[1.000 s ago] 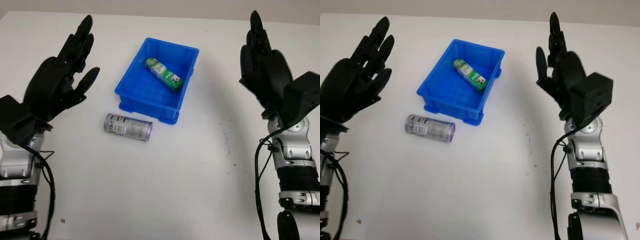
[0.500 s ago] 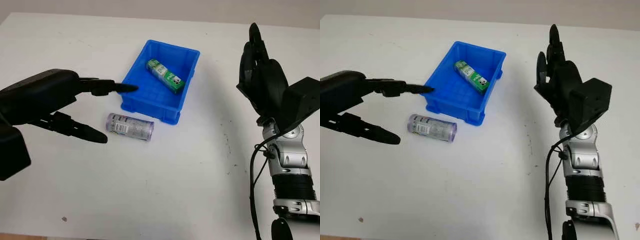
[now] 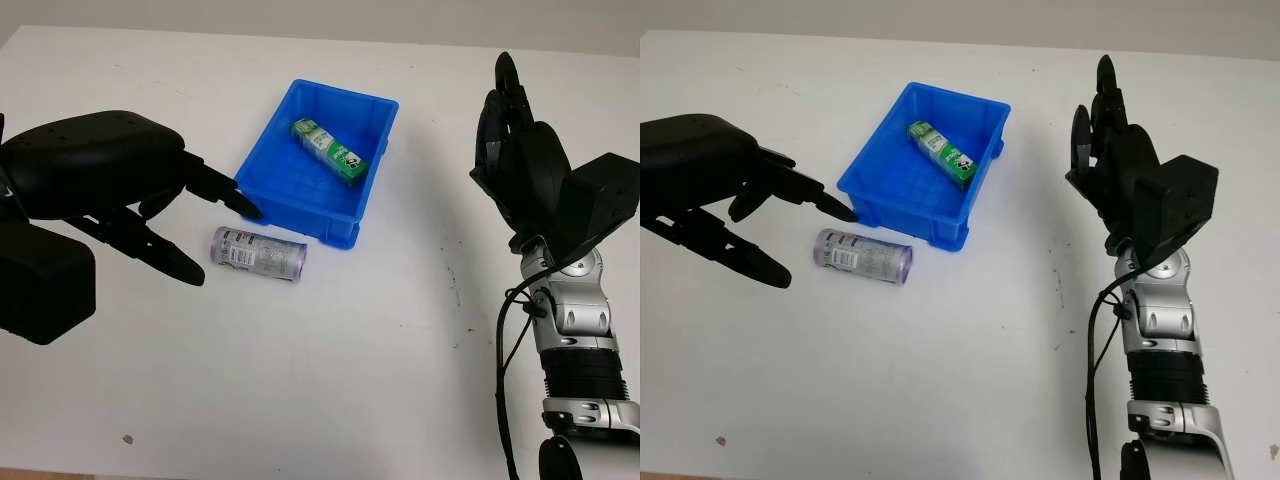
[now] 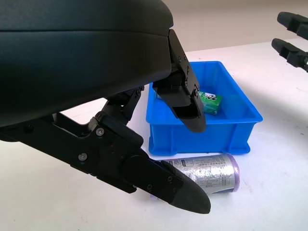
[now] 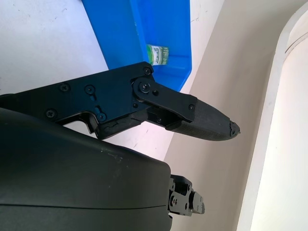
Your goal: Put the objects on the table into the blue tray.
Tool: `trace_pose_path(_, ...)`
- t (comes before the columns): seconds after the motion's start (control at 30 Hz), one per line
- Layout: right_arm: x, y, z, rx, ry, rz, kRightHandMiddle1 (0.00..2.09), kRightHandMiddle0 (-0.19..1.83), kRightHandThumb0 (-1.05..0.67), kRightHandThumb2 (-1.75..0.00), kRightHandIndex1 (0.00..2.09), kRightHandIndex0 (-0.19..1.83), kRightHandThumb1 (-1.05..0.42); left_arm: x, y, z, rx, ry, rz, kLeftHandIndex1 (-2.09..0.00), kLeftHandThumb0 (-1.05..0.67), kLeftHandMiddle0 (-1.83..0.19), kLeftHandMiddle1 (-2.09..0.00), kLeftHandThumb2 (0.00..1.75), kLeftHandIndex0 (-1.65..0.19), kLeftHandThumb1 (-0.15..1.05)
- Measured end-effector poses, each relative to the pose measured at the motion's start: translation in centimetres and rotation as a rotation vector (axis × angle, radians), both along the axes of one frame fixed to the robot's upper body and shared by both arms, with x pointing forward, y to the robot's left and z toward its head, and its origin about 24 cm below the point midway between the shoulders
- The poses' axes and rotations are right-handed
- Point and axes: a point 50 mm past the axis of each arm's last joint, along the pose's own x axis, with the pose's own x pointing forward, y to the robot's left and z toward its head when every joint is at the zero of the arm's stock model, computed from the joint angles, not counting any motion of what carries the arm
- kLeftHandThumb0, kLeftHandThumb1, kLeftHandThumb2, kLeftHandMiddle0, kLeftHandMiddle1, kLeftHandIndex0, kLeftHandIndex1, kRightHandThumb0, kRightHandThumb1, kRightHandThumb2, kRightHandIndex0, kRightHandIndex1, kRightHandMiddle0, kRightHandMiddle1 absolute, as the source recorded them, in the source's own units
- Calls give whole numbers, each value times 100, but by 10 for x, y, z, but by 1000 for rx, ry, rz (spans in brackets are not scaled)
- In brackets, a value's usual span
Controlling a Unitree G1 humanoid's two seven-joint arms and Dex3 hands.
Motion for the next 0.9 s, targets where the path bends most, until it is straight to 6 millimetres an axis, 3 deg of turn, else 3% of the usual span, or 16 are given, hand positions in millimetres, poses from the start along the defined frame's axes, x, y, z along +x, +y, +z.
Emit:
trace_pose_path(0.03, 0, 0, 0, 0, 0, 0, 0, -19, -70, -76, 0, -19, -105, 1, -1, -2, 1, 3, 0, -17, -74, -43, -142, 6, -62, 92)
trace_pose_path(0.07, 0, 0, 0, 1, 0, 0, 0, -19, -70, -76, 0, -19, -105, 2, -2, -3, 2, 5, 0, -16, -74, -41, -155, 5, -62, 92)
trace_pose_path(0.2, 0, -1, 0, 7, 2, -11, 0, -19, -68, -77, 0, -19, -105, 5, -4, -9, 28, -11, 13, -14, -75, -26, -187, 5, -57, 91)
trace_pose_path(0.23, 0, -2, 0, 8, 1, -14, 0, -19, -68, -77, 0, -19, -105, 6, -5, -10, 38, -21, 11, -13, -75, -22, -138, 5, -56, 91)
trace_pose_path(0.3, 0, -2, 1, 9, -1, -18, 0, -19, -68, -76, 0, -19, -105, 7, -7, -13, 45, -41, 1, -12, -74, -35, -56, 5, -52, 91)
trace_pose_path(0.33, 0, -2, 1, 9, -1, -19, 0, -19, -68, -76, 0, -19, -105, 8, -8, -14, 44, -46, -3, -9, -72, -36, -28, 5, -47, 91)
trace_pose_path(0.37, 0, -2, 1, 10, -1, -19, 0, -19, -68, -76, 0, -19, -105, 8, -8, -16, 45, -44, -5, -7, -72, -35, -17, 6, -44, 92)
trace_pose_path(0.57, -1, -4, 2, 20, -7, -17, 0, -19, -69, -75, 0, -19, -105, 12, -7, -25, 75, 16, 0, 0, -71, -24, -3, 7, -26, 96)
trace_pose_path(0.9, -1, -3, 3, 25, -11, -11, 0, -19, -69, -74, 0, -19, -105, 15, -8, -32, 101, 90, 8, -3, -70, -24, -5, 5, -26, 91)
